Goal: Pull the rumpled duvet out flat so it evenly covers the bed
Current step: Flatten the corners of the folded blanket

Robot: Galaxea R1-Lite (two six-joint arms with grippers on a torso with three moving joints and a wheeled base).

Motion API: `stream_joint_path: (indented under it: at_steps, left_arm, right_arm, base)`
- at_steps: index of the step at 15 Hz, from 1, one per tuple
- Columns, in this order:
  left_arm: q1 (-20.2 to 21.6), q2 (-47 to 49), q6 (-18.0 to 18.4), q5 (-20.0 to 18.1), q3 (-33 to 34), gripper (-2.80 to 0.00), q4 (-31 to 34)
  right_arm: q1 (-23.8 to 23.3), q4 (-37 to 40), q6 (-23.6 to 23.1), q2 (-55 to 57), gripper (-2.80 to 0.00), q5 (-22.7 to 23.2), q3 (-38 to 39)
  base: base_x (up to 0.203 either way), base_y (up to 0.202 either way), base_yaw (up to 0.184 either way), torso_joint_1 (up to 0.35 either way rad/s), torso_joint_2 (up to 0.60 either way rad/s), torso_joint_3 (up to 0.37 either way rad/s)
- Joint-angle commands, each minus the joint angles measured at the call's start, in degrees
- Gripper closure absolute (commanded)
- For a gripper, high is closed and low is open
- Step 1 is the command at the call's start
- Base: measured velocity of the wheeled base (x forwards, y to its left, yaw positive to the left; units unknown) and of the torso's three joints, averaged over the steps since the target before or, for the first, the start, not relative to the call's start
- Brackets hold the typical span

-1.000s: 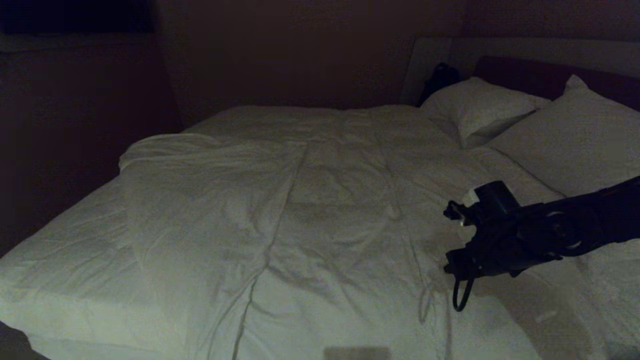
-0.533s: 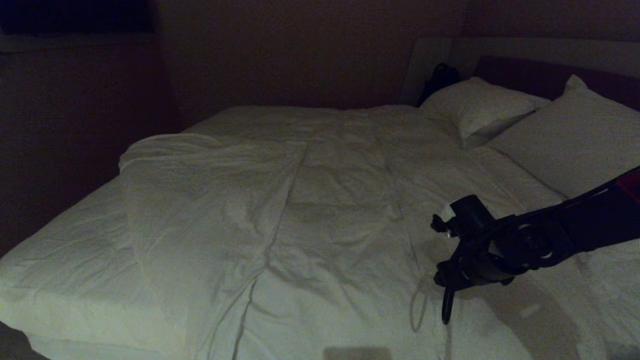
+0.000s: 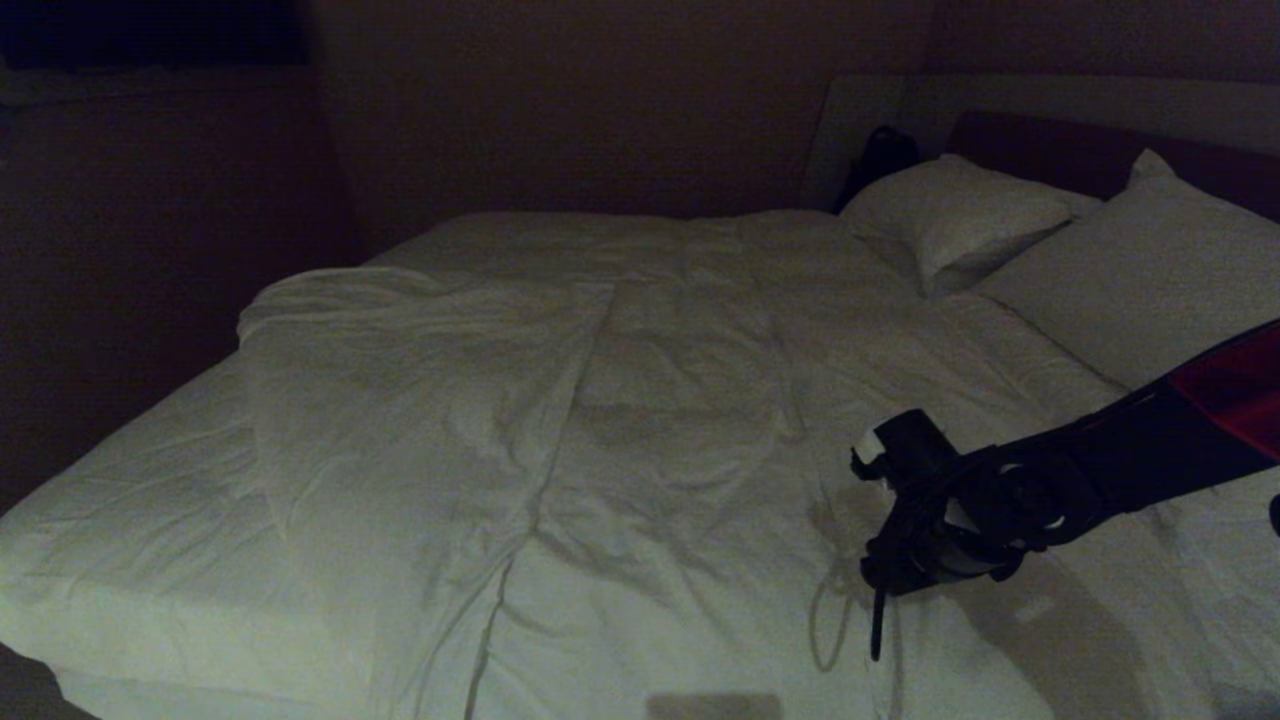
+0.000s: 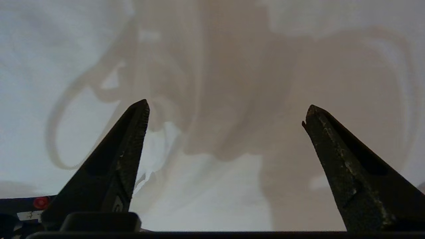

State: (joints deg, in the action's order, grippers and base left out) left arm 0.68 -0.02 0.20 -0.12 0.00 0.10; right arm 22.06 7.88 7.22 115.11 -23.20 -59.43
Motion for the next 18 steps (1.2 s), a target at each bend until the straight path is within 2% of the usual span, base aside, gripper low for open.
stream_joint_path:
  at_steps: [1, 4, 7, 15, 16, 18]
  left_arm:
    - [0.02, 0.02, -0.03, 0.02, 0.00, 0.00, -0.01]
    - [0.02, 0.02, -0.03, -0.06, -0.02, 0.00, -0.01]
    - [0.02, 0.02, -0.03, -0.06, -0.09, 0.00, -0.01]
    - [0.02, 0.02, -0.03, -0.03, 0.00, 0.00, -0.01]
    - [0.02, 0.02, -0.03, -0.05, 0.00, 0.00, -0.01]
    - [0.02, 0.02, -0.03, -0.06, 0.00, 0.00, -0.01]
  right_arm:
    - [0.27, 0.04, 0.28, 1.22, -2.80, -0.35, -0.18]
    - [0.27, 0.21, 1.65, 3.98, -2.80, -0.18, -1.39]
    - [0.27, 0.26, 1.66, 1.89, -2.80, 0.24, -1.52]
    - [-0.35, 0.47, 1.66, 7.59, -2.80, 2.90, -2.53]
    - [-0.35, 0.47, 1.66, 7.68, 0.00, 2.90, -2.45]
    - [-0.35, 0.39, 1.66, 7.32, 0.00, 2.99, -2.53]
  base:
    - [0.000, 0.000, 0.000, 0.000, 0.00, 0.000]
    - [0.000, 0.000, 0.000, 0.000, 0.00, 0.000]
    - [0.000, 0.000, 0.000, 0.000, 0.00, 0.000]
    - [0.000, 0.000, 0.000, 0.000, 0.00, 0.000]
    - [0.000, 0.000, 0.000, 0.000, 0.00, 0.000]
    - [0.000, 0.000, 0.000, 0.000, 0.00, 0.000]
